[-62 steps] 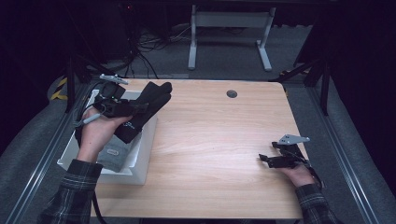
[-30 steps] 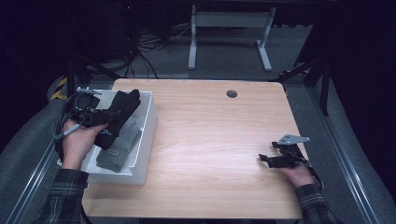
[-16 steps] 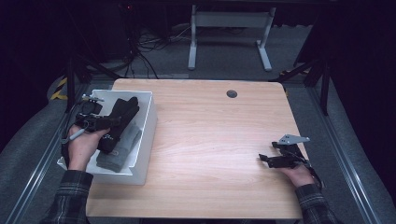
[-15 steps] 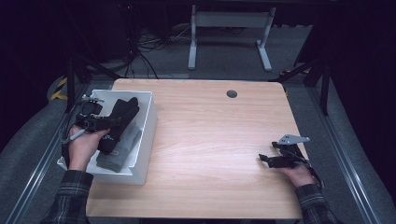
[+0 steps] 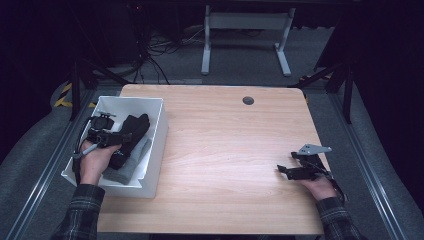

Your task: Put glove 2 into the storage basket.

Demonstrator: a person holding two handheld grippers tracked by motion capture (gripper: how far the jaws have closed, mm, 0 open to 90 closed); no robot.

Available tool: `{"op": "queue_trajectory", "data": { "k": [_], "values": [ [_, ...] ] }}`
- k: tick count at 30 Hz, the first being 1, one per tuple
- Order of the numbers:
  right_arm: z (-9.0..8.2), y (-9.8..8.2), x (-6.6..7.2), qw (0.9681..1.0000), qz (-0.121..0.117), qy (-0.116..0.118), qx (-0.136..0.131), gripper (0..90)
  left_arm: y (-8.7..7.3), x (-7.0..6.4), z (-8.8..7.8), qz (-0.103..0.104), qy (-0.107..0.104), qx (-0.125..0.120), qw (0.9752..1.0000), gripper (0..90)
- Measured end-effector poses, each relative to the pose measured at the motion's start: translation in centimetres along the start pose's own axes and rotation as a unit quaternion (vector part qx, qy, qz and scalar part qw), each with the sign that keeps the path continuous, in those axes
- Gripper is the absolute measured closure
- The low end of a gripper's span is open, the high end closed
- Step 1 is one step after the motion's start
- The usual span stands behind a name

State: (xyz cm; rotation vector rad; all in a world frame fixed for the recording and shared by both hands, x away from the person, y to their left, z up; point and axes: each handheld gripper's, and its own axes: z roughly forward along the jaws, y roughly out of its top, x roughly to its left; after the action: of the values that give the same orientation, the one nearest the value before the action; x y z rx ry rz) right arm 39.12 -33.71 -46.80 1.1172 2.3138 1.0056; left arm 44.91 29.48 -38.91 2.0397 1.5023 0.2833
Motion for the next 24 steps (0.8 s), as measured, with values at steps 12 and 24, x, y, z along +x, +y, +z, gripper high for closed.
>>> {"op": "queue_trajectory", "data": {
  "k": [12,24],
  "values": [
    [0.0,0.0,0.0,1.0000,0.000,0.000,0.000,17.9,0.2,-0.2,-0.4,0.001,0.013,-0.018,0.9997,25.4],
    [0.0,0.0,0.0,1.0000,0.000,0.000,0.000,17.9,1.0,-0.8,-1.9,0.008,0.015,-0.045,0.9989,20.4]
  ]
}}
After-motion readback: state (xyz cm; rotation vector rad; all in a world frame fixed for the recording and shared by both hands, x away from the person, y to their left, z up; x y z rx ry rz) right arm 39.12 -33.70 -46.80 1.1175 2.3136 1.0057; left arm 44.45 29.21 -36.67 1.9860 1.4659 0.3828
